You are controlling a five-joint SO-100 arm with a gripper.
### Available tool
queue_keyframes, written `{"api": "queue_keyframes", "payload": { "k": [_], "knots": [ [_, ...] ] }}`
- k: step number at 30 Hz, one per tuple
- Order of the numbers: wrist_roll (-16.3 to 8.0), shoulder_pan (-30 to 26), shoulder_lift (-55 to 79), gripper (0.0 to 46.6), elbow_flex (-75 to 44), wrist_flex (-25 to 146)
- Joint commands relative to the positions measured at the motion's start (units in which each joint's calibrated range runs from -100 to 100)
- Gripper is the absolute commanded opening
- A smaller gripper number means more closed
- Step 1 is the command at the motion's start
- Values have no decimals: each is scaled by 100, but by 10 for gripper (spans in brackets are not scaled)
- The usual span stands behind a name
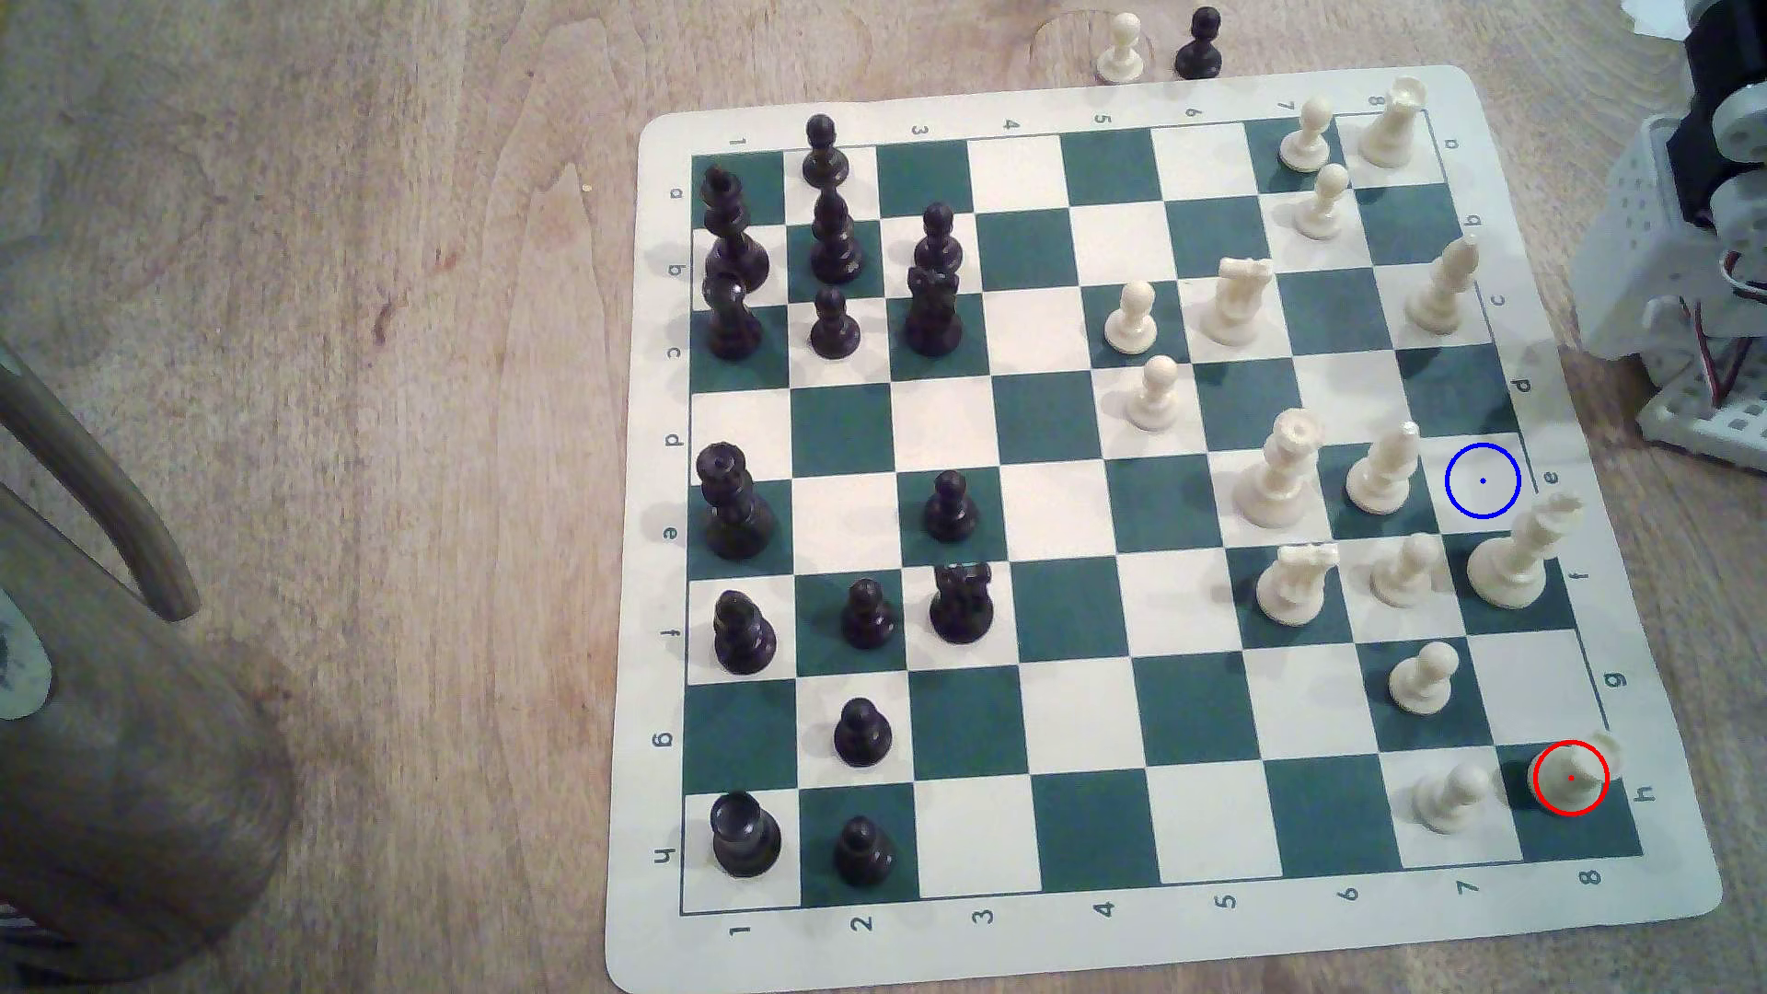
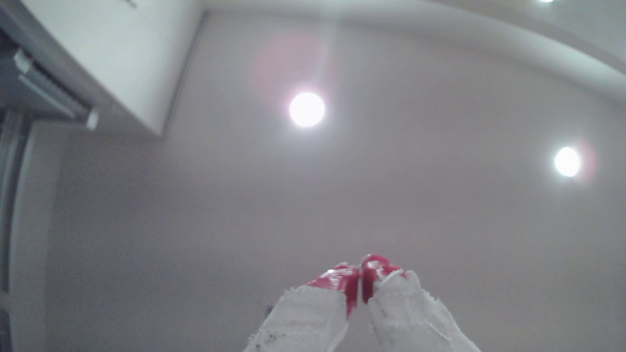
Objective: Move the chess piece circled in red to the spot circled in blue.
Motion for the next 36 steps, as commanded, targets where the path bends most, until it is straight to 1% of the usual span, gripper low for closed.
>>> {"api": "queue_keyframes", "payload": {
  "k": [1, 6, 10, 16, 17, 20, 21, 27, 29, 32, 33, 34, 35, 36],
  "knots": [
    [29, -141, -11, 2, 81, -111],
    [29, -493, -3, 2, -73, 201],
    [29, -548, -3, 2, -599, 1183],
    [29, -705, -3, 2, -1823, 3722],
    [5, -712, -3, 2, -2131, 4500],
    [5, -712, -3, 2, -2530, 5311],
    [5, -689, -3, 2, -2901, 6040],
    [-24, -478, -3, 2, -4062, 7891],
    [-161, -415, -3, 2, -4216, 8358],
    [-205, -196, -3, 5, -4706, 9881],
    [-317, -180, -3, 25, -4914, 10397],
    [-523, -180, 6, 72, -5241, 11232],
    [-747, -243, 6, 107, -5585, 12199],
    [-879, -470, 31, 102, -5721, 12592]
  ]
}}
